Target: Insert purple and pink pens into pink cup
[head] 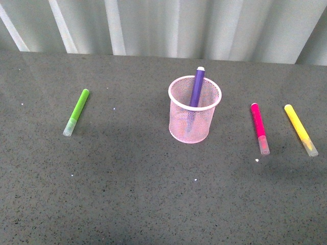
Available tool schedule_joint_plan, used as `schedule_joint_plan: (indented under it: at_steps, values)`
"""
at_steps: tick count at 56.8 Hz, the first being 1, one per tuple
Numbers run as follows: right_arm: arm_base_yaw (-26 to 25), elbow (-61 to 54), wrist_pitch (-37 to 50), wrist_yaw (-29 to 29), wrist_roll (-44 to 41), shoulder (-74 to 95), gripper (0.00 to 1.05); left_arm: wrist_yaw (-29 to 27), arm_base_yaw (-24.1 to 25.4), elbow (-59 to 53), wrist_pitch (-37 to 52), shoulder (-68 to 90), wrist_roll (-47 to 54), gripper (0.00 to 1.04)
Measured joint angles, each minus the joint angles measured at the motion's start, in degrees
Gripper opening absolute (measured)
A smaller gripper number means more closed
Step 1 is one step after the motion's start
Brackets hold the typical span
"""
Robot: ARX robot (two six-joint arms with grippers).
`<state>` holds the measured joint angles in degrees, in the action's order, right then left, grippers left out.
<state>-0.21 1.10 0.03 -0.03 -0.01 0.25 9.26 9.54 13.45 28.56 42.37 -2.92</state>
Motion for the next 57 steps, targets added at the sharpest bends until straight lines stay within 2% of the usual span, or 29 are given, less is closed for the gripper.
schedule_joint_plan:
  at_steps: [4,15,19,25,50,57]
  values:
    - [0.0,0.0,0.0,0.0,0.0,0.0,0.98,-1.07,-1.33,-2.16,-0.02,-1.95,1.27,0.35]
    - [0.0,0.0,0.0,0.0,0.0,0.0,0.98,-3.61,-3.5,-5.64,-1.05,-6.97,1.81,0.03]
    - [0.0,0.0,0.0,0.0,0.0,0.0,0.98,-8.33,-7.15,-7.13,-2.38,-9.49,2.23,0.04]
    - [0.0,0.0,0.0,0.0,0.0,0.0,0.98,-8.94,-9.2,-8.39,-3.63,-12.13,2.43,0.04]
    - [0.0,0.0,0.0,0.0,0.0,0.0,0.98,-9.27,-9.57,-11.41,-9.92,-21.51,2.47,0.04]
    - [0.02,0.0,0.0,0.0,0.0,0.0,0.98,-9.33,-9.57,-12.26,-9.25,-23.08,2.54,0.04]
